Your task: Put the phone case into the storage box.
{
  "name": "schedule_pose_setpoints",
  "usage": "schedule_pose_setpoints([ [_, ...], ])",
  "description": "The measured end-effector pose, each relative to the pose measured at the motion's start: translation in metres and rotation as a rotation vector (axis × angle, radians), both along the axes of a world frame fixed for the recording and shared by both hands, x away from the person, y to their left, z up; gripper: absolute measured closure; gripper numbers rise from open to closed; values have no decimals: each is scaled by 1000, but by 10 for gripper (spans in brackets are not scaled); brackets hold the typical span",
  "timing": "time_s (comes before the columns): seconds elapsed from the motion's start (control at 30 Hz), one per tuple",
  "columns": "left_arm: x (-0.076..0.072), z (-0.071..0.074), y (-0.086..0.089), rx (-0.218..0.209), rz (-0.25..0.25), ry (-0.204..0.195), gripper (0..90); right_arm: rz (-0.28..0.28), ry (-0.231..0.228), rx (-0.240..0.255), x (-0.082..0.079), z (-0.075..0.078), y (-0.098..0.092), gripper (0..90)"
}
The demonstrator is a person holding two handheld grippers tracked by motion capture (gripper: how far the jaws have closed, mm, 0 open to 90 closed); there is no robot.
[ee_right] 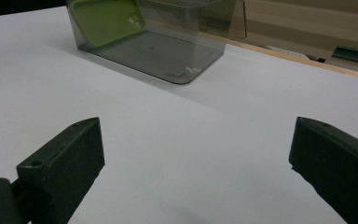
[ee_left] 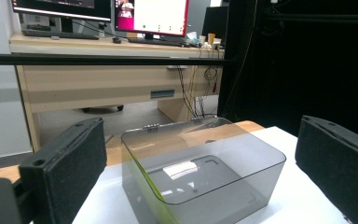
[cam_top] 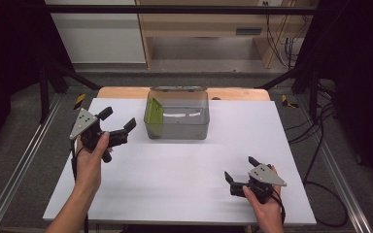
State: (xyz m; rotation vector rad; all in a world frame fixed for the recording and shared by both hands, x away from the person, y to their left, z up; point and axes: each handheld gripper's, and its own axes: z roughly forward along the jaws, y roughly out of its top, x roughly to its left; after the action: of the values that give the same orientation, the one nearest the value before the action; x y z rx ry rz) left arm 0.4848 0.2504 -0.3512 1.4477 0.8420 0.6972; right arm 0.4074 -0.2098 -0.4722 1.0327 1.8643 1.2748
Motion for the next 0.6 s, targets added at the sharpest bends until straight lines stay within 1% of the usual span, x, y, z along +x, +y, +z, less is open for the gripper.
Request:
schedule_pose_setpoints([
  [0.1,-3,3,6,10,6,-16,14,1,1,-2,0,0,0,34],
  [0.3,-10,4,14,13,8,-22,13,2,1,-3,0,0,0,34],
  [0.6,-18,1,22,11,16,-36,12,0,1,-1,0,0,0,34],
])
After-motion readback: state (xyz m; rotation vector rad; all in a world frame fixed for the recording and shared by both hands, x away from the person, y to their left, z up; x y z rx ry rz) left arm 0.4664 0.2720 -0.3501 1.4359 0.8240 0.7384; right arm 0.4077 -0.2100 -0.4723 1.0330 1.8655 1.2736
